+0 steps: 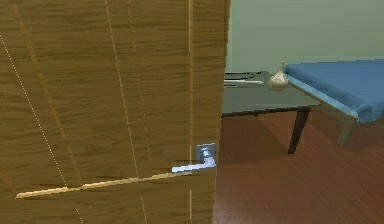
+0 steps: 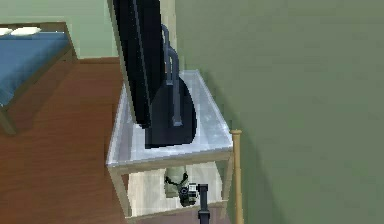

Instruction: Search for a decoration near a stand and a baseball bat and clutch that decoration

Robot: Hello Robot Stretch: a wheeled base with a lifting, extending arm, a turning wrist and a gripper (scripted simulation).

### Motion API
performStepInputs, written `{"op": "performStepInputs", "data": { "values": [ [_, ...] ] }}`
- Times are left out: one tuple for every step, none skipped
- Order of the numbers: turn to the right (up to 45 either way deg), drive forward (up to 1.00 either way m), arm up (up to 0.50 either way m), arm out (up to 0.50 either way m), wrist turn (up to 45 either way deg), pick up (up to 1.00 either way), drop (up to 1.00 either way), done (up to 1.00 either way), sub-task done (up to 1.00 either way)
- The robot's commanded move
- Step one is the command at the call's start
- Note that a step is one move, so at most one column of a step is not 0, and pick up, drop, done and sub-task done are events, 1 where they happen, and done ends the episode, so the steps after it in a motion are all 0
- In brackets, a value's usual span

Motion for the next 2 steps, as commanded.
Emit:
{"op": "performStepInputs", "data": {
  "values": [
    [0.0,0.00,0.10,0.00,0.0,0.00,0.00,0.00,0.00],
    [0.0,0.00,0.00,0.00,0.0,0.00,0.00,1.00,0.00]
  ]
}}
